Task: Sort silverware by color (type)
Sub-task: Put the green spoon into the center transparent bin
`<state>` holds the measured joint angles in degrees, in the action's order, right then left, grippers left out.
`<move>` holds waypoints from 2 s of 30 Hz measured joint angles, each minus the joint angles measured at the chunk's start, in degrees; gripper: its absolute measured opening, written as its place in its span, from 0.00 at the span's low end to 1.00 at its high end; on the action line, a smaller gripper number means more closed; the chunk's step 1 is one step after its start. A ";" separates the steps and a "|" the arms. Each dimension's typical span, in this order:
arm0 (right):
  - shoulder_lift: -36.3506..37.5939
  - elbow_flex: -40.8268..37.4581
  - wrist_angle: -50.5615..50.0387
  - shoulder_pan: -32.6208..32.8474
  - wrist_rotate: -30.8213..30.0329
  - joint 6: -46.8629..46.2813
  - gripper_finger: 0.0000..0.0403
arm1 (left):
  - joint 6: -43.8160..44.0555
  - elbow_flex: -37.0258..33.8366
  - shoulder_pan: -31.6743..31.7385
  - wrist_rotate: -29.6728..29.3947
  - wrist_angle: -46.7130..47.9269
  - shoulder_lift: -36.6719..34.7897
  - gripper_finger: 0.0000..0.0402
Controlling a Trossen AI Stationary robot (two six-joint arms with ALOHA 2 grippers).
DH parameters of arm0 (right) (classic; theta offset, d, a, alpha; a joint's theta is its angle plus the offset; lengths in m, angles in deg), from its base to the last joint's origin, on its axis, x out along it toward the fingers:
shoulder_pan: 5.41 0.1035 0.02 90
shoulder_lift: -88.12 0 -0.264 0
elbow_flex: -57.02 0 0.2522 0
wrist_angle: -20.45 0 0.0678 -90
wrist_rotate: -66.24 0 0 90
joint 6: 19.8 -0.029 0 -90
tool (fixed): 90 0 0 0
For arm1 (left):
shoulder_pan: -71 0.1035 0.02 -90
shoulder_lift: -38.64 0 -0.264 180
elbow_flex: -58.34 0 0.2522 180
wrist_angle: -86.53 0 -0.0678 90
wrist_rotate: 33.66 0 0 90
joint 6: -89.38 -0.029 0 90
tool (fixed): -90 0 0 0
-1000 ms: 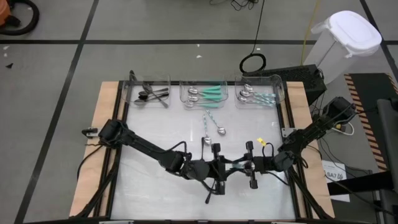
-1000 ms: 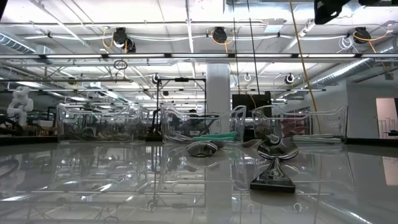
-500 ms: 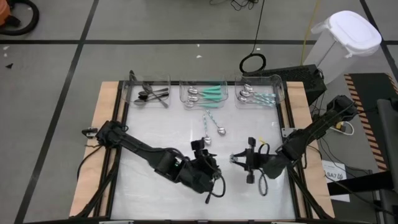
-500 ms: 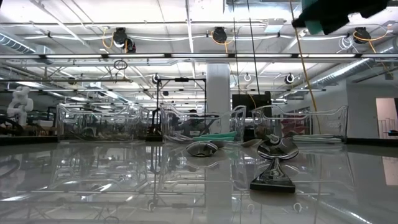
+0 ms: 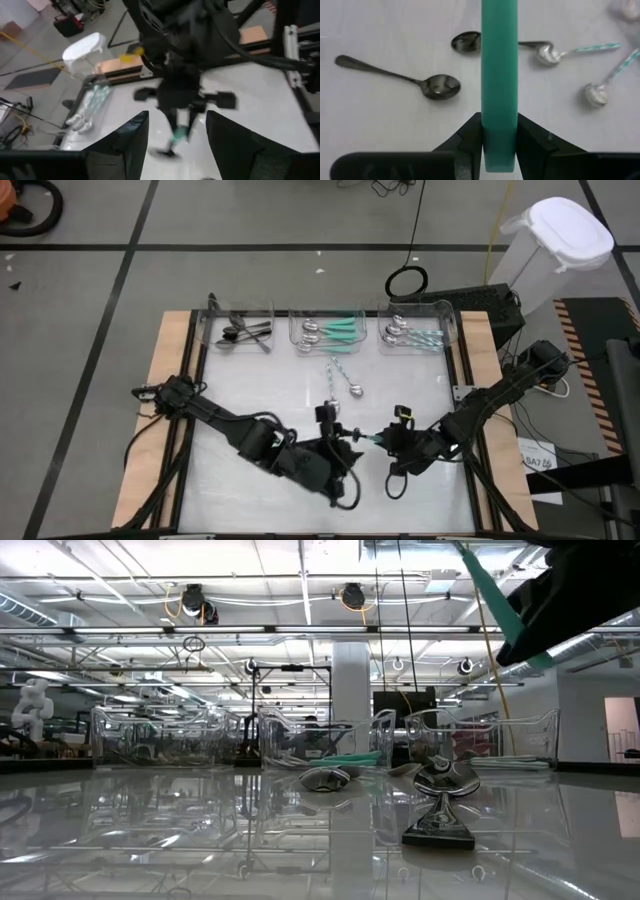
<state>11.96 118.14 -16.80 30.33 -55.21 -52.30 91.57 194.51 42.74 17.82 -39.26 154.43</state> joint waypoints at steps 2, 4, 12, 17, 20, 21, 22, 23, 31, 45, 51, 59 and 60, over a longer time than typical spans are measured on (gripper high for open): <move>-0.66 0.56 -0.81 -0.60 1.48 0.00 0.20 | -1.01 0.04 1.11 1.73 -0.54 0.78 0.49; -1.35 1.14 -2.40 -0.94 2.14 -0.72 0.20 | -1.26 0.00 2.26 3.67 0.01 2.14 0.49; -1.88 1.65 -5.30 -1.44 7.73 -4.58 0.20 | -3.32 -0.07 5.99 6.65 5.15 7.05 0.49; -1.88 1.65 -6.24 -1.45 9.26 -6.06 0.20 | -3.16 -0.07 7.06 13.68 4.21 9.24 0.49; -1.88 1.65 -6.25 -1.66 9.27 -6.18 0.20 | -3.66 -0.07 7.59 15.18 3.93 10.77 0.49; -1.88 1.65 -6.24 -1.70 9.26 -6.26 0.20 | -3.93 -0.07 7.88 15.26 3.99 11.20 0.49; -1.88 1.65 -6.14 -1.72 9.26 -6.26 0.20 | -4.31 -0.09 8.25 15.55 4.12 11.77 0.49; -1.88 1.65 -6.07 -1.70 9.26 -6.28 0.20 | -4.84 -0.09 8.61 15.93 3.86 12.24 0.49; -1.88 1.65 -6.91 -1.70 9.26 -7.37 0.24 | -4.88 -0.15 11.01 18.14 6.05 13.55 0.49; -1.88 1.59 -8.96 -1.68 9.26 -7.29 0.19 | -1.60 -0.11 12.60 22.85 9.59 14.11 0.49; -1.88 1.57 -9.12 -1.68 9.21 -7.17 0.20 | -0.54 -0.07 12.53 23.48 9.94 15.55 0.49; -1.86 1.54 -8.71 -1.68 9.19 -6.77 0.20 | 0.41 -0.20 12.60 20.60 10.09 18.64 0.49; -1.86 1.57 -8.31 -1.68 9.16 -6.44 0.20 | 0.69 -0.20 12.67 20.17 10.02 18.48 0.49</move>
<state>10.10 119.70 -25.11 28.65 -46.04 -58.74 92.26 194.31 55.41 37.99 -29.24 172.91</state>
